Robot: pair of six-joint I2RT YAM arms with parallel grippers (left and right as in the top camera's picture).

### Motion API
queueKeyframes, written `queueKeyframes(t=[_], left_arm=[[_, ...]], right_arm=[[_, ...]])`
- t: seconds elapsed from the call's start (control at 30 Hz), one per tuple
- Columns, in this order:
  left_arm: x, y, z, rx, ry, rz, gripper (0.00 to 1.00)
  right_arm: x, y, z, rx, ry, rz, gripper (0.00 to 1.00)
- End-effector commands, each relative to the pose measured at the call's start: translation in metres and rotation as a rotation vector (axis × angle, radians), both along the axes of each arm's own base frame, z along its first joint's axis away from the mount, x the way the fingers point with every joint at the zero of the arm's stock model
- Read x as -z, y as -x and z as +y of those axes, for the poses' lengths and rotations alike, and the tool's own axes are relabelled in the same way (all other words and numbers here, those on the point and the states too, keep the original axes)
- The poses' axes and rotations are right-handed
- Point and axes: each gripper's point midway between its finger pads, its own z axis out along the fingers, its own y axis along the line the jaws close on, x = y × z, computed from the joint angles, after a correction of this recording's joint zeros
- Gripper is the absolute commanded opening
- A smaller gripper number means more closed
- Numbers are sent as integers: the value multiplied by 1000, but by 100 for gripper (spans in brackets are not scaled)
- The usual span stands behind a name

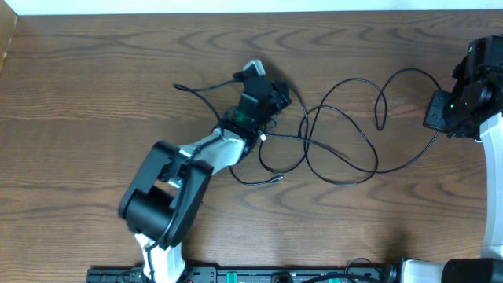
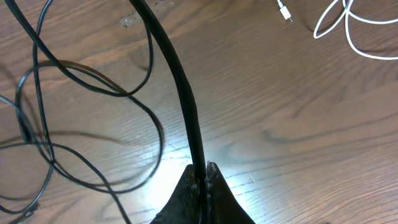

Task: Untangle cables
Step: 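Grasp a black cable with the left gripper and pull it up-left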

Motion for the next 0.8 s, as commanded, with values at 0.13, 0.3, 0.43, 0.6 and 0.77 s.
queueKeyframes(t=[0.13,0.3,0.43,0.6,0.77], left_arm=[[-160,-5,69,-99,98,-278,7],[-211,5,166,-261,-24,-360,8],[-212,23,262,-447,-96,-279,7],[-182,39,284,-404,-97,-135,7],[-124,66,271,-282,-252,74,7]], right_arm=[[-3,-3,0,-12,6,-6,1],[-3,-1,-4,-3,31,4,1],[-5,11,-27,52,151,50,1],[-3,7,-18,37,92,35,1],[-2,0,-3,-37,23,9,1]])
